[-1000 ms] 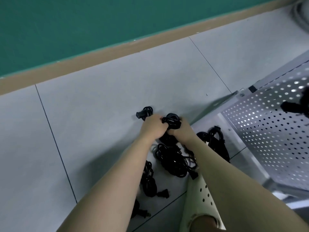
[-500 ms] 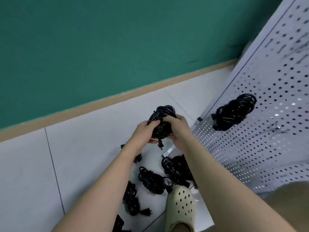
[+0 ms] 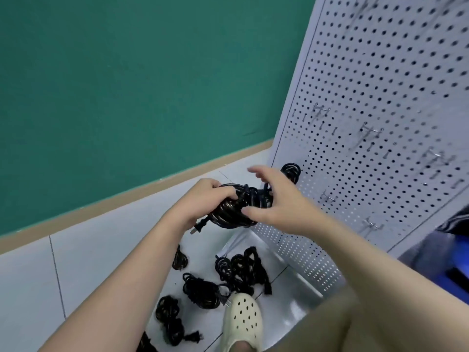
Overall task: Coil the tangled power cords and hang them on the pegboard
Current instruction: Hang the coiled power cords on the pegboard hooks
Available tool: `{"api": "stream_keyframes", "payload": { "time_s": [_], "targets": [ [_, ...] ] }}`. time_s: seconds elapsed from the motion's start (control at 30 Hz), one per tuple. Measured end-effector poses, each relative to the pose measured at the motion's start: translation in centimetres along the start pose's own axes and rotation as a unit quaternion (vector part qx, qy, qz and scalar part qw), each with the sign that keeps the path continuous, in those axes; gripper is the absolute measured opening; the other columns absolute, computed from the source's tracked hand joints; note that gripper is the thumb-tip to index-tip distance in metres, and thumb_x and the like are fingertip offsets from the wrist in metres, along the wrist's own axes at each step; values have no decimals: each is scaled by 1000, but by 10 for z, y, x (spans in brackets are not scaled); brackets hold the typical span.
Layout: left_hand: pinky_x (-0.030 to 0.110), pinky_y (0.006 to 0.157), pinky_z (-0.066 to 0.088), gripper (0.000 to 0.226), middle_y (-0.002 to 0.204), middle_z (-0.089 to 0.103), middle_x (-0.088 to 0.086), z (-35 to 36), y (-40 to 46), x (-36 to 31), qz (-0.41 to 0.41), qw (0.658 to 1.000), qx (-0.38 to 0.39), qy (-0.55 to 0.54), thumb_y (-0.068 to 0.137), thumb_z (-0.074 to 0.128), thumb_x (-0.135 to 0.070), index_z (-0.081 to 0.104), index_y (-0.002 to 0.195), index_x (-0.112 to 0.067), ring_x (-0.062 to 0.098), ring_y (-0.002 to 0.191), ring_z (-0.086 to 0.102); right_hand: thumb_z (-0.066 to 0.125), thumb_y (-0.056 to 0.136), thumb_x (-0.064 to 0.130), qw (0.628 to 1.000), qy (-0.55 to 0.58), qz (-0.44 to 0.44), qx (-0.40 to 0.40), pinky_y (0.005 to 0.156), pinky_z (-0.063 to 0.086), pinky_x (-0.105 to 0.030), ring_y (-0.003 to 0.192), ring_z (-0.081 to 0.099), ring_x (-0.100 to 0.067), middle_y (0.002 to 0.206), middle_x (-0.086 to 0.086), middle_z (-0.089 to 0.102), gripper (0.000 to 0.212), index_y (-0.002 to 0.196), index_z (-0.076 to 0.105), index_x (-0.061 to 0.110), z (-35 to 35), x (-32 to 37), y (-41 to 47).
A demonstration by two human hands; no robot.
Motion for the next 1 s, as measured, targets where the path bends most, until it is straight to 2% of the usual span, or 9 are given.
{"api": "stream_keyframes", "payload": {
  "time_s": [0.07,0.17,0.27,0.43,0.57,0.67,0.8,0.9,1.0],
  "targets": [
    [38,72,54,38,74,72,6,22,-3,-2,-15,999,27,-8,65,71,-38,70,91,-9,22,66,66,78,78,46,990,-125,-59,28,102,48,-31,120,48,-7,134,13,42,72,142,46,33,11,5,-19],
    [40,78,61,40,81,77,11,51,-6,-3,-38,997,53,-42,75,70,-31,74,99,1,26,72,74,79,77,50,967,-239,-88,-18,92,51,-37,109,47,-16,124,5,42,58,124,57,24,7,-1,-25],
    [44,85,62,45,90,79,16,64,-3,-3,-59,995,54,-65,71,72,-36,75,100,-1,31,82,77,79,79,54,953,-280,-111,-31,82,43,-33,98,45,-17,109,4,46,49,112,61,22,-4,-2,-25],
    [48,92,58,21,86,68,10,82,2,-8,-75,982,72,-160,82,66,-34,68,90,-14,27,83,67,70,84,54,935,-329,-132,-31,83,46,-33,93,42,-15,93,9,50,37,101,54,25,-16,-6,-32],
    [44,94,59,43,92,77,14,98,0,-22,-60,984,92,-141,80,68,-52,72,95,-12,33,93,75,62,68,74,971,-228,-66,-19,68,43,-28,91,48,-14,79,16,55,42,79,47,36,-27,-19,-31],
    [42,82,64,46,80,78,8,110,-4,-38,-25,979,140,-146,101,55,-51,70,101,-8,26,76,75,82,71,44,991,-128,-4,-40,63,48,-25,86,58,-7,80,12,63,29,84,57,35,-44,-36,-32],
    [42,84,57,44,79,73,3,125,-7,-52,29,976,155,-148,103,50,-52,71,102,-14,18,66,64,86,78,14,997,40,53,-31,65,48,-9,73,65,8,81,11,73,28,100,71,25,-67,-70,-36],
    [32,72,54,44,91,72,1,137,1,-44,46,980,144,-132,104,48,-55,72,111,-19,17,77,63,83,83,10,987,134,86,-14,86,55,-26,90,75,-6,93,8,79,29,109,74,21,-69,-101,-42],
    [31,88,51,33,120,70,-6,144,15,-31,69,983,105,-134,102,49,-38,68,125,-24,16,111,63,79,86,4,971,207,117,-14,102,53,-43,104,75,-25,108,-8,79,34,119,72,11,-67,-125,-45]
  ]
}}
Point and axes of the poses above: each hand's wrist, its own y-axis towards the middle knuckle, its own z-axis out of the palm, x = y × z, the point moved 9 cm from there along y, towards the middle knuckle
